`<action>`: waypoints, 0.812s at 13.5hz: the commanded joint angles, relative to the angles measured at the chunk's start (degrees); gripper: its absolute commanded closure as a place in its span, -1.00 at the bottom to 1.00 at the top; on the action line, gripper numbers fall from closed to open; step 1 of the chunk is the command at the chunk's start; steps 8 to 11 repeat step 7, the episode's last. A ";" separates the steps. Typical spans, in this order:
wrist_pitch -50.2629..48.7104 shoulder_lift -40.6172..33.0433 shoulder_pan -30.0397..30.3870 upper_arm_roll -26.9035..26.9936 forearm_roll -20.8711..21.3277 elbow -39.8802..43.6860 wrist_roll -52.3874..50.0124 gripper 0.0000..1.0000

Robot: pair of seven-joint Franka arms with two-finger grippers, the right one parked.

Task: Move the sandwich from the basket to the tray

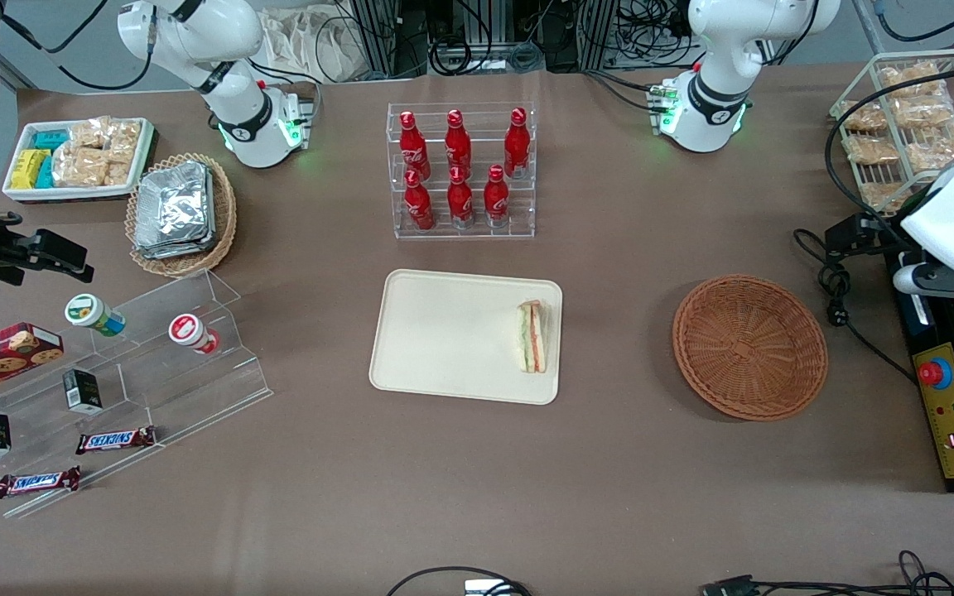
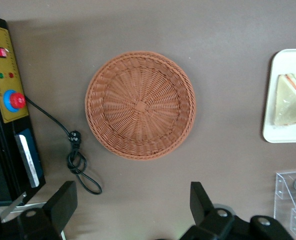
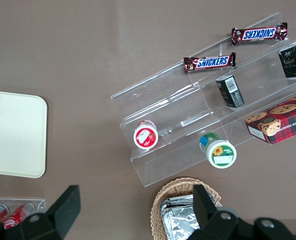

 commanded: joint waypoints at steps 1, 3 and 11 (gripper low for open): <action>-2.37 0.64 -0.02 0.28 -1.73 1.59 -0.20 -1.00; -2.37 0.73 -0.02 0.19 -1.82 1.77 -0.20 -1.00; -2.45 0.73 -0.11 0.19 -1.82 1.77 -0.02 -1.00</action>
